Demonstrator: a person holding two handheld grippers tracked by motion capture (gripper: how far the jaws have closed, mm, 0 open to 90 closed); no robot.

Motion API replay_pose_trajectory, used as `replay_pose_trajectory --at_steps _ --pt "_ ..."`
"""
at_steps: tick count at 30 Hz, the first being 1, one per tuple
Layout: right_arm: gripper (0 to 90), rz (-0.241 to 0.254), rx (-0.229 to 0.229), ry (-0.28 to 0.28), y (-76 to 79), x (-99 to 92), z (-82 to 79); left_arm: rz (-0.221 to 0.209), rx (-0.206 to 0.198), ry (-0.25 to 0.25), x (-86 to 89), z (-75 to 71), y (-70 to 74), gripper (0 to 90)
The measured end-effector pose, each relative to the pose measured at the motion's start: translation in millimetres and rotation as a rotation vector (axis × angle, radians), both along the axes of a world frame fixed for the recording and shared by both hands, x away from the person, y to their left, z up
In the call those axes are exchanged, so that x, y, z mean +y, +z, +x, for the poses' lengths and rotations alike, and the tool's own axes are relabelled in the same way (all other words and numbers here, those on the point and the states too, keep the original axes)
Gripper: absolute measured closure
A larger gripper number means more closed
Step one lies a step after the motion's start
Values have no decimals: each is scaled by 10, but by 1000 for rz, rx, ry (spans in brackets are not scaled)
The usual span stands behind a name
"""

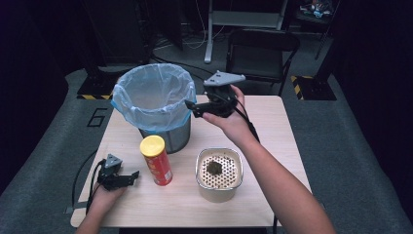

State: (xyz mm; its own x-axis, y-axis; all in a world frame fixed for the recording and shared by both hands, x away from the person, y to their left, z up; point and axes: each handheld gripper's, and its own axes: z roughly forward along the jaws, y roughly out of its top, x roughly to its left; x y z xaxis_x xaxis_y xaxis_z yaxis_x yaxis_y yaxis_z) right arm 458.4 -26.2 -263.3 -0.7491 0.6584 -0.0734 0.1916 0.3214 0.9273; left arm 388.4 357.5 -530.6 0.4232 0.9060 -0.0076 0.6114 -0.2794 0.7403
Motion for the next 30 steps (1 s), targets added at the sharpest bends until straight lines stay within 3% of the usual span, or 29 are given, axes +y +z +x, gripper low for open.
replay_pose_trajectory --at_steps 4,9,11,19,26,30 --pt "190 8 9 1 -102 -226 -91 2 17 -1 -3 -11 10 117" --pt "199 26 12 -40 -238 -458 -174 -9 -5 19 -14 -31 -5 118" --pt "210 27 21 -51 -289 -518 -216 -1 -1 12 -5 -42 1 130" --pt "246 32 21 -52 -514 -664 -367 -35 31 52 -15 -70 46 165" --pt "253 37 33 -94 -704 -851 -489 -122 -3 42 19 -147 158 165" --pt "253 28 22 -115 -786 -951 -541 -144 -15 9 -28 -204 209 149"
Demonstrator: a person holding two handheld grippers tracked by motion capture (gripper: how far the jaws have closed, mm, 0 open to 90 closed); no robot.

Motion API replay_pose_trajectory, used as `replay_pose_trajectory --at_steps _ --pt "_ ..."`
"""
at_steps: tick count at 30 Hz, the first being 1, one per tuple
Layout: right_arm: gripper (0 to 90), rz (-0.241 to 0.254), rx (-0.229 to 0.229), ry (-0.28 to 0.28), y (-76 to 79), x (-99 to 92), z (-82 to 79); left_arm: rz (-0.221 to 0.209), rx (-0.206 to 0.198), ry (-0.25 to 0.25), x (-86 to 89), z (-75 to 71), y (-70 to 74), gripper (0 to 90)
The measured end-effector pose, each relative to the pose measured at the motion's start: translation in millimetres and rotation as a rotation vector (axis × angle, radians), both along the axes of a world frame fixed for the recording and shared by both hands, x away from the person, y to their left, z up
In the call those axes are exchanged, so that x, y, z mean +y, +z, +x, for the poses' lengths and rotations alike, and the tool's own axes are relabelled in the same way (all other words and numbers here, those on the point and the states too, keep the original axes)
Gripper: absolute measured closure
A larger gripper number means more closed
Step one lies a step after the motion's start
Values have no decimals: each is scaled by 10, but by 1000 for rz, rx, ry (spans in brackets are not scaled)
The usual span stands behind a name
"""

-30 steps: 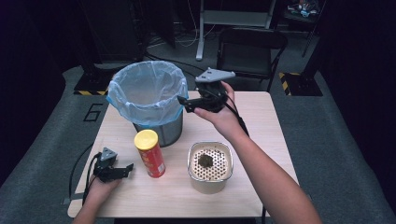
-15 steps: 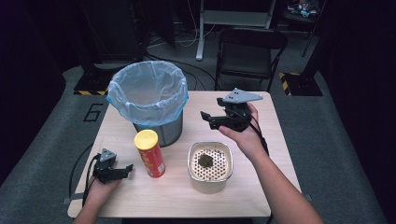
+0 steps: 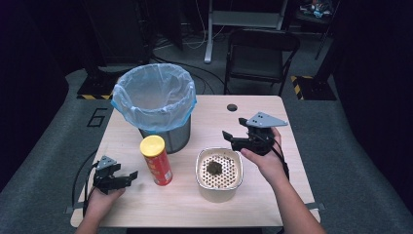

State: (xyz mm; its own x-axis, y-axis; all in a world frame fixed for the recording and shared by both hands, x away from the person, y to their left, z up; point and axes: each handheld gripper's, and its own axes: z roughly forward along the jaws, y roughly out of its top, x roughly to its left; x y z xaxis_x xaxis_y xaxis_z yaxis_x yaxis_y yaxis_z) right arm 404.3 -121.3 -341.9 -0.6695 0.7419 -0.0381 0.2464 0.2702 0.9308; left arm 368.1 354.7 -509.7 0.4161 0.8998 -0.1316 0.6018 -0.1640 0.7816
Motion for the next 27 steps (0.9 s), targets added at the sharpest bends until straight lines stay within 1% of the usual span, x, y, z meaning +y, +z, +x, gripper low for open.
replay_pose_trajectory --at_steps 3,5,6,7,8,9,10,13,14,15,16,17,18,19,20,21,22,23,24,25,26,27 --pt "253 -10 -3 -13 -56 -67 -41 -5 1 -36 -64 -32 29 143" --pt "253 -6 2 -26 -95 -113 -67 6 -16 -61 -109 -54 60 130" --pt "253 -8 4 -31 -110 -132 -79 -1 -33 -76 -152 -71 76 124" --pt "253 -20 1 -41 -138 -171 -106 -6 -34 -85 -171 -80 84 117" --pt "253 -22 -1 -45 -153 -190 -116 -13 -33 -101 -194 -90 97 116" --pt "253 -17 7 -51 -171 -210 -134 -17 -35 -117 -219 -103 108 115" --pt "253 -16 4 -57 -187 -234 -145 -10 -43 -132 -243 -114 119 116" --pt "253 2 2 -71 -225 -307 -170 -5 -59 -181 -306 -135 136 117" --pt "253 6 2 -74 -237 -330 -174 -3 -51 -203 -318 -138 146 118" --pt "253 11 7 -79 -250 -351 -181 -12 -51 -206 -346 -142 144 120" --pt "253 19 3 -82 -266 -377 -182 -3 -56 -219 -362 -139 148 121" --pt "253 30 12 -86 -285 -396 -186 -11 -53 -229 -385 -140 149 124" --pt "253 26 16 -87 -307 -412 -182 -15 -54 -238 -405 -136 150 128" --pt "253 20 22 -96 -328 -424 -188 -29 -59 -235 -436 -134 144 128" --pt "253 13 19 -102 -351 -439 -190 -43 -48 -242 -461 -133 147 129" --pt "253 6 21 -109 -374 -456 -193 -33 -50 -253 -478 -123 153 131" --pt "253 8 25 -118 -397 -473 -200 -28 -52 -258 -501 -115 159 131" --pt "253 13 29 -125 -419 -495 -204 -39 -38 -256 -531 -116 163 131" --pt "253 16 33 -130 -441 -520 -207 -23 -53 -268 -545 -101 170 131" --pt "253 21 38 -138 -460 -542 -214 -45 -49 -257 -585 -110 165 131" --pt "253 21 42 -144 -479 -567 -221 -15 -64 -282 -603 -87 179 131" --pt "253 21 42 -144 -479 -567 -221 -15 -64 -282 -603 -87 179 128"
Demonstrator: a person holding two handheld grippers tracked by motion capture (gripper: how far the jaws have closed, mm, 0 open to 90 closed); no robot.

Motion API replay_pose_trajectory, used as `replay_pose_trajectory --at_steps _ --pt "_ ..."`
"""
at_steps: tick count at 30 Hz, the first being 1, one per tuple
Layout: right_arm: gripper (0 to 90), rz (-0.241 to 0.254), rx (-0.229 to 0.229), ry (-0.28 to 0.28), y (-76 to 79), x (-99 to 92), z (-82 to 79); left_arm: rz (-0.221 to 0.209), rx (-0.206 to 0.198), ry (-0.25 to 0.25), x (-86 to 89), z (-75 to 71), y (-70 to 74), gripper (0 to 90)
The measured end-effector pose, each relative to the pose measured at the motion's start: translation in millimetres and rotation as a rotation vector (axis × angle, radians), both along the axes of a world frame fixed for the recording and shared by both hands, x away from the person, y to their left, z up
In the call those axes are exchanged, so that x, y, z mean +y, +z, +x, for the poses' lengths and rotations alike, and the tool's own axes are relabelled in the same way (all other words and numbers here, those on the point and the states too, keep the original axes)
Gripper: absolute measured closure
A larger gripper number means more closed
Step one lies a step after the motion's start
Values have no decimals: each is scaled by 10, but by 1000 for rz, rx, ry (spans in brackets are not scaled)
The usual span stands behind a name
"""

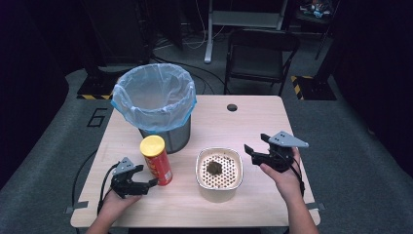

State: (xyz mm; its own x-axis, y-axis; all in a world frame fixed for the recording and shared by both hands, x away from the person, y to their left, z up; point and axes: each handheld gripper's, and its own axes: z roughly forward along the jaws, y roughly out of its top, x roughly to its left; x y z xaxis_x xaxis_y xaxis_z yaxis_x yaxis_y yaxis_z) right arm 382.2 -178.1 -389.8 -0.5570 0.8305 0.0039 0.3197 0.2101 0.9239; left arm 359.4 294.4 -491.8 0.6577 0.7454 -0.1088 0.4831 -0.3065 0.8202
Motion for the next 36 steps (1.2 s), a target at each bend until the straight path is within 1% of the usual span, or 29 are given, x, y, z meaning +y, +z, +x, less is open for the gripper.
replay_pose_trajectory --at_steps 2,3,6,7,9,10,11,12,13,14,15,16,17,18,19,21,22,25,26,28,31,32,33,35,36 --pt "256 2 13 -19 -52 -81 -26 -11 8 8 -40 2 -1 126" --pt "256 2 18 -29 -70 -106 -34 8 -11 -3 -38 22 4 124" --pt "257 -11 32 -57 -137 -179 -58 -10 -12 3 -68 45 12 120" --pt "257 -13 39 -64 -162 -205 -69 -11 -21 -8 -69 59 15 120" --pt "257 -20 54 -74 -218 -249 -95 -32 -8 -7 -87 70 11 120" --pt "257 -28 59 -80 -248 -271 -109 -24 -13 -17 -88 85 10 121" --pt "257 -33 69 -88 -280 -291 -127 -35 1 -14 -107 82 3 121" --pt "257 -36 76 -96 -311 -314 -146 -31 0 -17 -117 91 -1 122" --pt "257 -40 82 -103 -345 -336 -167 -19 -9 -23 -118 107 1 123" --pt "257 -46 89 -107 -377 -357 -189 -25 -9 -25 -131 115 -4 127" --pt "257 -54 92 -116 -408 -376 -217 -14 -21 -32 -135 126 -2 133" --pt "257 -61 94 -122 -438 -396 -241 -13 -21 -33 -143 127 1 134" --pt "257 -63 98 -129 -471 -414 -260 -10 -32 -37 -149 132 4 138" --pt "257 -64 101 -135 -505 -435 -271 -18 -37 -32 -164 131 -2 142" --pt "257 -56 108 -146 -536 -452 -279 -9 -38 -41 -164 137 9 144" --pt "257 -50 122 -157 -597 -477 -279 -14 -55 -40 -191 148 7 155" --pt "257 -50 129 -164 -623 -480 -280 -12 -57 -44 -203 151 10 159" --pt "257 -66 134 -170 -700 -473 -288 10 -72 -51 -232 161 15 204" --pt "257 -73 134 -174 -726 -469 -292 8 -86 -43 -250 164 8 221" --pt "258 -96 136 -180 -774 -473 -297 20 -85 -45 -264 165 19 228" --pt "260 -113 150 -192 -840 -493 -304 33 -100 -40 -273 158 32 237" --pt "260 -118 148 -194 -852 -497 -303 33 -93 -45 -264 156 45 239" --pt "262 -120 149 -199 -866 -506 -305 24 -97 -36 -261 155 42 240" --pt "264 -121 155 -206 -896 -522 -301 28 -83 -36 -243 152 57 241" --pt "264 -121 160 -208 -914 -533 -295 27 -87 -27 -238 145 63 241"
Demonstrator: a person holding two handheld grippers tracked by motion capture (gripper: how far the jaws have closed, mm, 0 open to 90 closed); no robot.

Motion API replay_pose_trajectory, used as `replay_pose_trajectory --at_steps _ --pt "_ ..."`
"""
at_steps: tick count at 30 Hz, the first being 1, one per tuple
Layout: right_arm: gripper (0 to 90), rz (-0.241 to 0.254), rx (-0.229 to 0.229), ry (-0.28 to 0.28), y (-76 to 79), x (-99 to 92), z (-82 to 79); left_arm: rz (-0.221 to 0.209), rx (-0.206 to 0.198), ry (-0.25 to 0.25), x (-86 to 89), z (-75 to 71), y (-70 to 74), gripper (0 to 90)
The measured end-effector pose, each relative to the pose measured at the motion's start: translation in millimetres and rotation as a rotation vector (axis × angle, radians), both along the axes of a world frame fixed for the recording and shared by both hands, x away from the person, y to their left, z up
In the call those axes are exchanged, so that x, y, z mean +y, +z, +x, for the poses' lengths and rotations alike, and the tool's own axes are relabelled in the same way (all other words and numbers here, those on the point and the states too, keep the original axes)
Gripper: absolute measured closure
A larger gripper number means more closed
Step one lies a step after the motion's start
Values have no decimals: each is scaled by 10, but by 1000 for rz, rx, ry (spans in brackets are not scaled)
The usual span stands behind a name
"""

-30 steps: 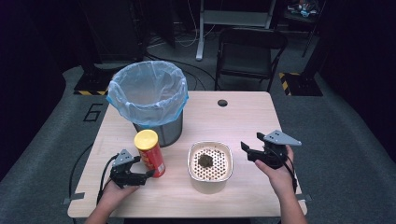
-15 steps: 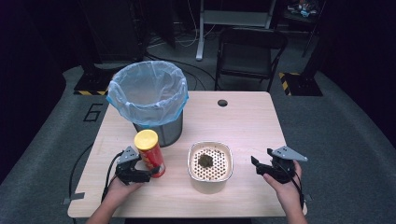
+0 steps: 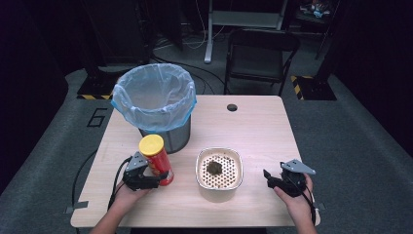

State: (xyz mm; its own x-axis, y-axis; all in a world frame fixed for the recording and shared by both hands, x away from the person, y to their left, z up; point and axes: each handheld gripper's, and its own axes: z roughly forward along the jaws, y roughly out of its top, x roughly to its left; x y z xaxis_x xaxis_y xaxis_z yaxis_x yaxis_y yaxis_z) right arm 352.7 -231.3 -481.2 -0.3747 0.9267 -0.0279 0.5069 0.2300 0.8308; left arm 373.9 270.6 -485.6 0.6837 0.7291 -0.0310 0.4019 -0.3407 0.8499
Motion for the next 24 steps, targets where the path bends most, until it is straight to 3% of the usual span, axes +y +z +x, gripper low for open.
replay_pose_trajectory --at_steps 3,6,17,24 --pt "266 11 19 -13 -62 -18 27 -6 -7 -1 38 -30 44 241" --pt "266 -11 39 -15 -116 -30 64 -7 -5 -8 74 -69 100 242" --pt "269 -18 48 -6 -173 -29 120 -9 30 -21 109 -180 284 242" --pt "270 -9 53 -7 -189 -28 120 -26 23 -37 71 -236 460 242"
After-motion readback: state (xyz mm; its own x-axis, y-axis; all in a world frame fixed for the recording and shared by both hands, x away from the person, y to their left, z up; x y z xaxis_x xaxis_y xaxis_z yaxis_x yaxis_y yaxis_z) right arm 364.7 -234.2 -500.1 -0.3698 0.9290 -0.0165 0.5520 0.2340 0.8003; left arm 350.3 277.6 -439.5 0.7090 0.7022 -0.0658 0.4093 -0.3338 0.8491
